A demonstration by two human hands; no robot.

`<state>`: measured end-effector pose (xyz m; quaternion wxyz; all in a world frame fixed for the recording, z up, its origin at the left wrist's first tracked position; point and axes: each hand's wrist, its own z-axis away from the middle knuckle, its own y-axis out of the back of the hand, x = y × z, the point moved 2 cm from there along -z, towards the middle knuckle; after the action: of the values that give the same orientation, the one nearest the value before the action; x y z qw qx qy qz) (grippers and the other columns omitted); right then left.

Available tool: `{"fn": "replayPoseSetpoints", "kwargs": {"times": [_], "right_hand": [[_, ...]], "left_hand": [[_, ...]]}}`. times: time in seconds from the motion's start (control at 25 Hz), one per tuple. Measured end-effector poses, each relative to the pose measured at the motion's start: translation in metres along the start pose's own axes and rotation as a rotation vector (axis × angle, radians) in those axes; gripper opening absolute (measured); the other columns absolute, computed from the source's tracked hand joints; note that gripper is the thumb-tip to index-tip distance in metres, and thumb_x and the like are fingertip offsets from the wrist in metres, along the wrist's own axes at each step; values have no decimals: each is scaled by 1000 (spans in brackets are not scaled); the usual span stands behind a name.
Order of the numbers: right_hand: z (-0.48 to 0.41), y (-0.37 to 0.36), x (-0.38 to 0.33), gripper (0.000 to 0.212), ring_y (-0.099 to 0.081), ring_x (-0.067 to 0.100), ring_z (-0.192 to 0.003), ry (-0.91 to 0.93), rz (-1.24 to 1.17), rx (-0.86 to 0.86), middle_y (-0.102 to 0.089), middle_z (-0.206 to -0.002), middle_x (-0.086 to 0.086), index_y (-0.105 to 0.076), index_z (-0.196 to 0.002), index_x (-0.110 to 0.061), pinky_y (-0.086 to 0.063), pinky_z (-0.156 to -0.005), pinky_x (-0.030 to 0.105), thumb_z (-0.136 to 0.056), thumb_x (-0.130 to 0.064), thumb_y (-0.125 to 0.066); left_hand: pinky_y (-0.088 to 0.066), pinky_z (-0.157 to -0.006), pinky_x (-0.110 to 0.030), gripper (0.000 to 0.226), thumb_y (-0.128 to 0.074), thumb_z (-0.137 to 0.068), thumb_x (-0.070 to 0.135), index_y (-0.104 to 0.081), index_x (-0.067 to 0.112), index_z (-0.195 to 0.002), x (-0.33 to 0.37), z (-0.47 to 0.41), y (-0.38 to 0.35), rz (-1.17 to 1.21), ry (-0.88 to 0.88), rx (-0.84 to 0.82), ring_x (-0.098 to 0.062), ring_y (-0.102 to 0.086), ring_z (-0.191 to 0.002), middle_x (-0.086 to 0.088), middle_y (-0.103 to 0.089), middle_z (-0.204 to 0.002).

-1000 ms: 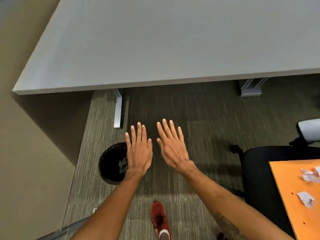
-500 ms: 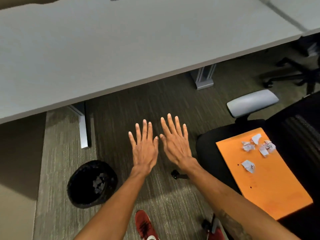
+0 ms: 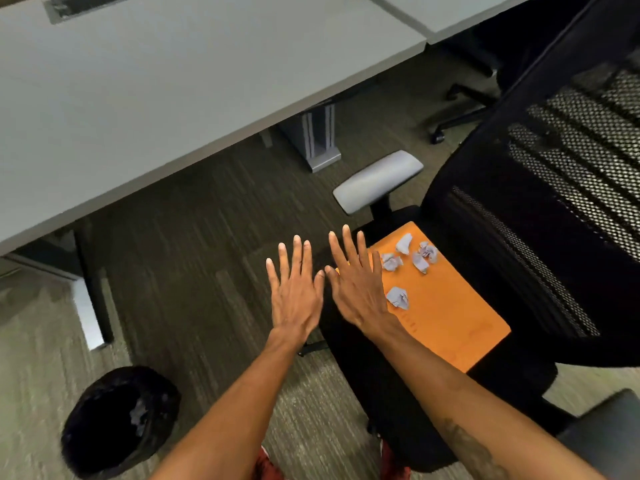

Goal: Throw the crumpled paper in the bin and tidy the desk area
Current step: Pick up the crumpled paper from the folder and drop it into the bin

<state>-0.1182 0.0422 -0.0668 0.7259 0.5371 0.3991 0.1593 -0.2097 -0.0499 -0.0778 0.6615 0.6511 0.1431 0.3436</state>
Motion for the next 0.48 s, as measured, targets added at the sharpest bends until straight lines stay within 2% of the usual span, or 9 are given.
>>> {"fn": "replayPoseSetpoints", "kwargs": {"times": [0.16,0.32,0.48], "right_hand": [[13,12,51,60,16,23,-151,-67,3,35,14,-165,-1,1,-158,-29,-2,-122,51,-106,-37,-29],[25,19,93,62,17,24,-151,-107,2,56,11,-165,1,0,-158,-27,1,-123,48,-106,-39,-31],[31,21,124,64,13,24,-152,-158,-38,58,9,-166,2,-1,-158,-27,-5,-123,48,-105,-40,-34]], "left_hand": [[4,-123,-53,61,-19,-106,44,-2,19,-159,49,-3,-20,-19,-60,-42,-25,17,-151,1,11,-166],[3,-123,-53,61,-12,-105,46,1,20,-159,90,-4,-37,-42,-112,-78,-26,16,-151,-1,12,-165],[2,-123,-53,62,-9,-104,47,3,20,-159,113,-6,-52,-41,-147,-113,-27,15,-151,-1,13,-165]]}}
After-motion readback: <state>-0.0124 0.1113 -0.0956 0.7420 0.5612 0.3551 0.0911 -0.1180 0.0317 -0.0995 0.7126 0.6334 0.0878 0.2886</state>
